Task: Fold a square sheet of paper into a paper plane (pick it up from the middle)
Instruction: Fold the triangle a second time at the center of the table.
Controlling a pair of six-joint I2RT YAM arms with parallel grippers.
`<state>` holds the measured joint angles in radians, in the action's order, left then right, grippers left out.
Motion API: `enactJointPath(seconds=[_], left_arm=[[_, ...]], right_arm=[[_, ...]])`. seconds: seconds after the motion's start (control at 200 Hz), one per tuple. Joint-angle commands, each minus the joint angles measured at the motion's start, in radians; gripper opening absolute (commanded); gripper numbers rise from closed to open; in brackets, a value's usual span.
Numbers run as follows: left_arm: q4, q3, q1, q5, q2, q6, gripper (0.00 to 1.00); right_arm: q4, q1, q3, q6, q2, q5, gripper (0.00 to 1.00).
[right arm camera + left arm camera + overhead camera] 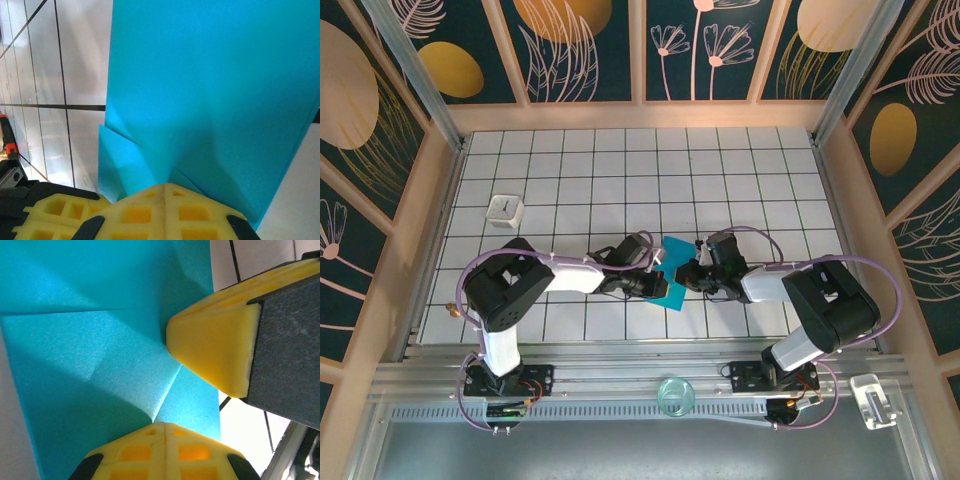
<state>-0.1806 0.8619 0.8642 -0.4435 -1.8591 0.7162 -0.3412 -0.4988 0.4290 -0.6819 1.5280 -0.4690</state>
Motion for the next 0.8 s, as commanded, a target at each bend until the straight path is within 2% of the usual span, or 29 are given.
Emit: enactJointPath(seconds=[0.0,0.27,0.39,0.455,0.515,0.59,0.671,0.736,0.791], left_arm=[[0.022,-0.1,-0.021,-0.036,0.02,0.049,0.0],[-0.052,-0.325,-0.039,-0.075,0.138,0.159,0.0],[-0.049,-0.374,-0.039,-0.069,0.282,0.171,0.0],[-0.081,-0.363,-0.038,-0.07,0.352,0.169,0.06],[-0.13,-0.343,-0.038,-0.05,0.388,0.164,0.16],[-0.166,-0.306,-0.038,0.01,0.381,0.16,0.26],[-0.137,-0.225,-0.04,0.072,0.325,0.137,0.31],[-0.048,-0.144,-0.057,0.129,0.263,0.121,0.28],[-0.062,-0.129,-0.097,0.129,0.219,0.146,0.19]], right_arm=[[0.116,0.02,-0.035,0.045,0.011,0.061,0.0],[0.147,0.036,-0.021,0.078,0.015,0.061,0.0],[0.16,0.042,0.022,0.116,0.04,0.046,0.0],[0.157,0.037,0.068,0.152,0.067,0.003,0.0],[0.181,0.034,0.139,0.212,0.109,-0.052,0.0],[0.279,0.04,0.242,0.313,0.151,-0.085,0.0],[0.379,0.058,0.312,0.387,0.134,-0.1,0.01],[0.435,0.076,0.314,0.388,0.069,-0.07,0.06],[0.481,0.082,0.298,0.361,0.002,-0.017,0.1]])
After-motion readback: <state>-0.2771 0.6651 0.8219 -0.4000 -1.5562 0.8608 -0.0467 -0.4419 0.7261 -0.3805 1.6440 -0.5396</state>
